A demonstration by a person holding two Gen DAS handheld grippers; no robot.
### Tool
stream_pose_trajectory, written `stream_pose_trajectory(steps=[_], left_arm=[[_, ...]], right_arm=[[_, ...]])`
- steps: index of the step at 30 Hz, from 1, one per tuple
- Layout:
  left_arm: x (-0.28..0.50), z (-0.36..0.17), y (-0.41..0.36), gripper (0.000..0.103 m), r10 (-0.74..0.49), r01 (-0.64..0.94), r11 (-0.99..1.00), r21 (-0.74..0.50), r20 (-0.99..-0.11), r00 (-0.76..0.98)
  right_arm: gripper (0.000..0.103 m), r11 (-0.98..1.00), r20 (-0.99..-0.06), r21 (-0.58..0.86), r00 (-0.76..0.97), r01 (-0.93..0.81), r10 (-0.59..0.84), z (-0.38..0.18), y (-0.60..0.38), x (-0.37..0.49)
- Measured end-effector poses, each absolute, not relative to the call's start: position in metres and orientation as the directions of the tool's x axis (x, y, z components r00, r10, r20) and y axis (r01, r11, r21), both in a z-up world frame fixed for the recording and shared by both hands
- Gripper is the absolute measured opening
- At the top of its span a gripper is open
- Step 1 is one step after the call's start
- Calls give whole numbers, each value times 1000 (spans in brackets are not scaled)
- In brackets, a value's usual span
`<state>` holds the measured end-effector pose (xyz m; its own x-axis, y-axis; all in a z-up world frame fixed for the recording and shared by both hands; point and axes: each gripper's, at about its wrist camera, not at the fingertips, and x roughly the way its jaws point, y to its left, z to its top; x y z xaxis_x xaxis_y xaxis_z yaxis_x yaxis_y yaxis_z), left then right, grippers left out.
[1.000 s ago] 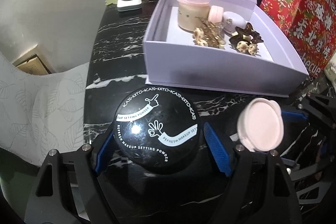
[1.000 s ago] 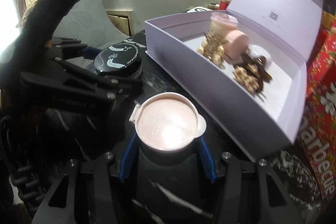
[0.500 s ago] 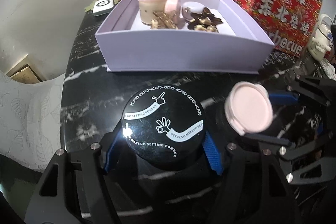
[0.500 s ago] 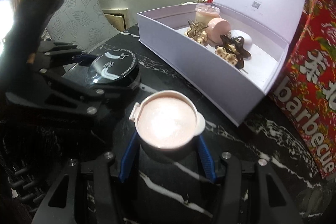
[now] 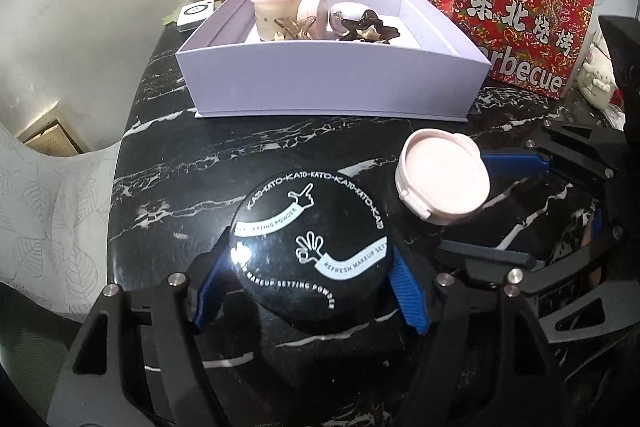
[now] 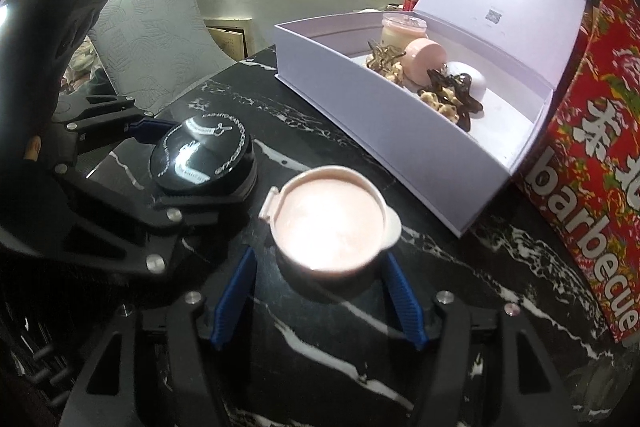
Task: Organize objects
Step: 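Lift and carry the black jar and pink compact with both grippers toward the box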
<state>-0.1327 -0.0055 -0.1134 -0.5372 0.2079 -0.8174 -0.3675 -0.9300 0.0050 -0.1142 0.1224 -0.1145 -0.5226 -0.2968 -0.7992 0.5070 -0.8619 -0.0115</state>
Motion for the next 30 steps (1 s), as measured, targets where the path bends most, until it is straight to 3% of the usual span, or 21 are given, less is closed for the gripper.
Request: stream_pose_trajectory(steps=[7,12,17,19,30], left_arm=[[-144,-116,-11,85,202,-326,-945,-16,-813,-546],[-145,-118,-10,87,204,-333,-943,-11,-808,-552],[-141,-117,-10,76,214,-340,-940,-13,-800,-561],[-138,-116,-8,67,231,-362,-932,-16,-795,-561],[-126,-115,-3,66,223,-357,-934,-14,-803,-553]], right_arm=[[67,-869,-794,10,-525,495,-308,-115,127,-125],[62,-868,-790,7,-529,497,-309,-114,127,-126],[56,-868,-787,13,-531,496,-315,-113,128,-125],[56,-868,-787,15,-530,497,-317,-114,128,-125],[56,-867,-788,-5,-536,498,-303,-111,132,-118]])
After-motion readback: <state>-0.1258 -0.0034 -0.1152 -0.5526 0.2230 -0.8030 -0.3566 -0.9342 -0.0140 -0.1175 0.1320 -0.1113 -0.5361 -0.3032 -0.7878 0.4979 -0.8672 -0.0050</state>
